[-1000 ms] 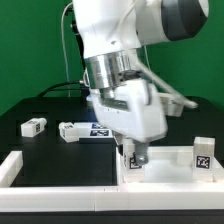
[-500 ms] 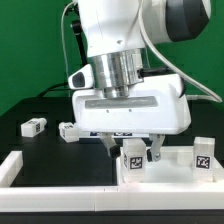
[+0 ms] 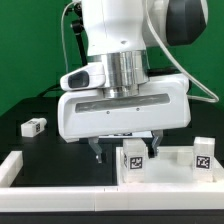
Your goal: Assemble square table
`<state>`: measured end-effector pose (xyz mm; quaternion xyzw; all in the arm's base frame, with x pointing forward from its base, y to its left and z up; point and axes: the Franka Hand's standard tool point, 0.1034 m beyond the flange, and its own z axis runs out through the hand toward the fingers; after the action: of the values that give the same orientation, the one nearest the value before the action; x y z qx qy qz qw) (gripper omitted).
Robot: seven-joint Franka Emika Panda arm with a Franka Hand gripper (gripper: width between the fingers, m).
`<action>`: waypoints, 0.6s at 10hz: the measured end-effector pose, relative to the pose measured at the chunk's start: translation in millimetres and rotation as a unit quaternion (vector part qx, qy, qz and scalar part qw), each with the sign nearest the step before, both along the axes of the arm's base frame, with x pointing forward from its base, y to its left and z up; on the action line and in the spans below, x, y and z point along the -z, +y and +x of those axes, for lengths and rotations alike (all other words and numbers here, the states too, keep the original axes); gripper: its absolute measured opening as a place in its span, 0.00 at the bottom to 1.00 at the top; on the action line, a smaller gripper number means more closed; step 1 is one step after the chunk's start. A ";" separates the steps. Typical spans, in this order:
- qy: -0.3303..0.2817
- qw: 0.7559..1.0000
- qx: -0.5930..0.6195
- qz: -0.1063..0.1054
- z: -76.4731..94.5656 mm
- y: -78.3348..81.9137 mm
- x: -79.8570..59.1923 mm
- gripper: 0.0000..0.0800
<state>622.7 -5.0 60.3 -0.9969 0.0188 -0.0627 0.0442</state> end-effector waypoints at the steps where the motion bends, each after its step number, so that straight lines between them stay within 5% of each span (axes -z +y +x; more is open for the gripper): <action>1: 0.002 1.000 0.011 0.002 -0.4 0.8 0.3 0.76; 3: 0.008 0.997 0.073 0.010 -0.6 1.1 0.7 0.39; 6: 0.018 0.981 0.192 0.025 -0.1 1.9 0.4 0.35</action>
Offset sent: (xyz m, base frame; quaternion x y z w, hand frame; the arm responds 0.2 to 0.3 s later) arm 0.0000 0.0000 0.0000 0.0000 0.0000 0.1938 0.9810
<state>622.5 -3.1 59.9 -0.9742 0.2124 -0.0520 0.0557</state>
